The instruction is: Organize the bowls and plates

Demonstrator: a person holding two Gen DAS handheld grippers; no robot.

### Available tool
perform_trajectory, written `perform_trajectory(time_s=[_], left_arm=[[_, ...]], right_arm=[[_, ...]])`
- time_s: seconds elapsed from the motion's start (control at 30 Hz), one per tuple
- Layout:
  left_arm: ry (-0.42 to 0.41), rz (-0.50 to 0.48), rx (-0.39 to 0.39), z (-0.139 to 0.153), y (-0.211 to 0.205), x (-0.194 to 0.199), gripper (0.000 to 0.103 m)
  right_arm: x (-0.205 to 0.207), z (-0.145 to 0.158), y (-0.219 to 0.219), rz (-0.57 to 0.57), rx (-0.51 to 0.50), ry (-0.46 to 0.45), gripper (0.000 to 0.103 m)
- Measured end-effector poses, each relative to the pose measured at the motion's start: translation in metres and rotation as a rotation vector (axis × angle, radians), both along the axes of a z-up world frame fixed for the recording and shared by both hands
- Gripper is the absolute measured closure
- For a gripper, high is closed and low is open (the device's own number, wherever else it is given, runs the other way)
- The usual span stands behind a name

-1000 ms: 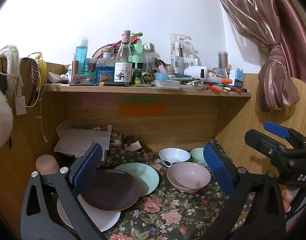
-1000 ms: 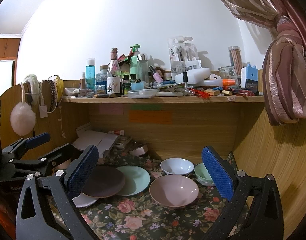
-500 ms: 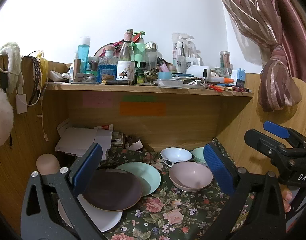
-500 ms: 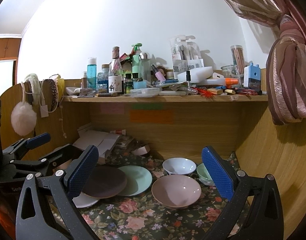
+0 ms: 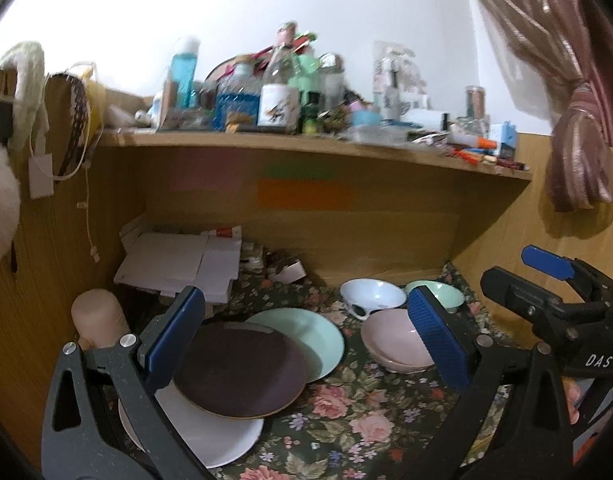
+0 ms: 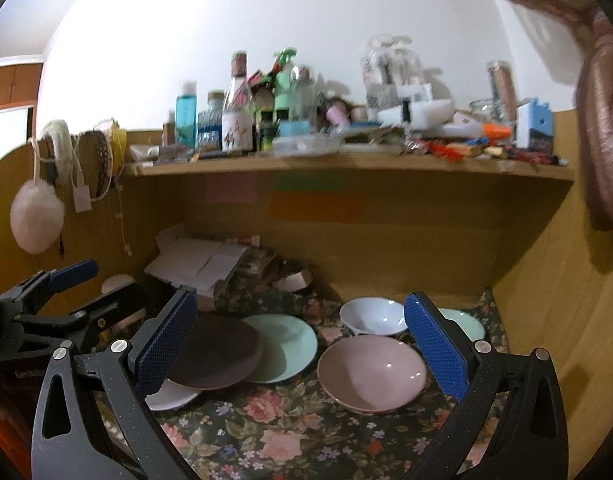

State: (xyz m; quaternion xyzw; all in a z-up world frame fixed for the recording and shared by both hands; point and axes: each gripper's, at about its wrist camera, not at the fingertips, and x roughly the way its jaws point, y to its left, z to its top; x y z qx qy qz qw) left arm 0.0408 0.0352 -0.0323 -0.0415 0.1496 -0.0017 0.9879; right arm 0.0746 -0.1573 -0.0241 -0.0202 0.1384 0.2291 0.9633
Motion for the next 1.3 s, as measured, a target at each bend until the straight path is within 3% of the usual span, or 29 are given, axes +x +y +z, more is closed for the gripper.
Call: perform_trajectory(time_s=[0.23,0.43,0.73,1.0,1.13,1.3], left_arm=[[0.086,0.080,-0.005,-0.030,0.037,0.026,0.000],[0.207,0.129,-0.075,-0.066,0.082,0.051,0.000],[0.337,0.206,-0.055,-0.113,0.124,0.080,0.000],[0.402,0.227,-0.076,-0.139,0.148,0.096,0.001],[0.449,0.201,-0.089,-0.148,0.152,0.104,0.019],[0.502,0.189,-0.117,-0.160,0.156,0.112,0.030]], right_arm=[[0.029,-0.022,0.024,0.050,-0.017,0.059,0.000],[0.058,-0.046,0.051,0.102,-0.038,0.138,0.000],[0.103,-0.092,0.095,0.173,-0.124,0.264,0.000],[0.144,-0.124,0.132,0.211,-0.190,0.382,0.020],[0.162,-0.140,0.144,0.228,-0.225,0.447,0.033],[0.177,-0.157,0.152,0.253,-0.238,0.526,0.044]])
